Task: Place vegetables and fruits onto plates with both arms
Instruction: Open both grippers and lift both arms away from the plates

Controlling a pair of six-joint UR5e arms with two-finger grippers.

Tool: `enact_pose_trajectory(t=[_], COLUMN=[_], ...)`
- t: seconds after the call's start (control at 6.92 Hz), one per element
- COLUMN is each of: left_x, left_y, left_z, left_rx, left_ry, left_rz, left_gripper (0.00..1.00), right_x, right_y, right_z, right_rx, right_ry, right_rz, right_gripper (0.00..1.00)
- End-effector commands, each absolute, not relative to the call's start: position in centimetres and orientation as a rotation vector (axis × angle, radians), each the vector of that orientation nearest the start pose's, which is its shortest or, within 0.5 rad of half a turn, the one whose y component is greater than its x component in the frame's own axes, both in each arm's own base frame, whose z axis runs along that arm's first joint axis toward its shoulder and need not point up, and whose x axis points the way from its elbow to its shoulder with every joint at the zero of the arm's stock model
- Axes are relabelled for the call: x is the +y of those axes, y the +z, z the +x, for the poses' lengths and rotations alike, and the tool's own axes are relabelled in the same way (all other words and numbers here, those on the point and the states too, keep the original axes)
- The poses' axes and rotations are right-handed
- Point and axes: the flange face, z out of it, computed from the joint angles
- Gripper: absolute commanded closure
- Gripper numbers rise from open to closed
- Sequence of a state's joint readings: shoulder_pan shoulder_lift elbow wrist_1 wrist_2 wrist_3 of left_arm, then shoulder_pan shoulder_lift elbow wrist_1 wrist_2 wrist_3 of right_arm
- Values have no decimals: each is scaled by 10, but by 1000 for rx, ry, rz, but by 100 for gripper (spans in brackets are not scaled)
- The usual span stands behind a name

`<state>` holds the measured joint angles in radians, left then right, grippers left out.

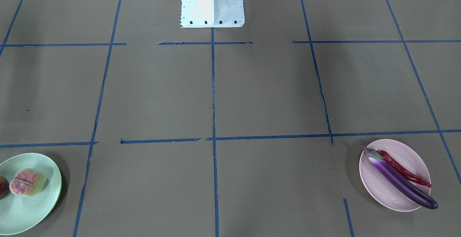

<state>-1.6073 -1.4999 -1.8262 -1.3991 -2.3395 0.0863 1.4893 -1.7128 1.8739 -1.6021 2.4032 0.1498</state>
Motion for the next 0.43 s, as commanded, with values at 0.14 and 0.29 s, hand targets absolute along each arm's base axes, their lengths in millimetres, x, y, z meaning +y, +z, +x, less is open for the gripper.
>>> enact_pose_trajectory(t=[0.14, 0.29], left_x=[-386, -391], left_y=[592, 596], left_z=[-71, -66], left_rx=[775, 775], left_ry=[41, 53], left_rz=[-13, -23], left_gripper=[0, 0], right_x=[-427, -423], right_y=[586, 591], right_z=[25, 23], right_rx=[-826, -820], right_ry=[13, 19], right_rz=[-5, -49], right_gripper=[0, 0])
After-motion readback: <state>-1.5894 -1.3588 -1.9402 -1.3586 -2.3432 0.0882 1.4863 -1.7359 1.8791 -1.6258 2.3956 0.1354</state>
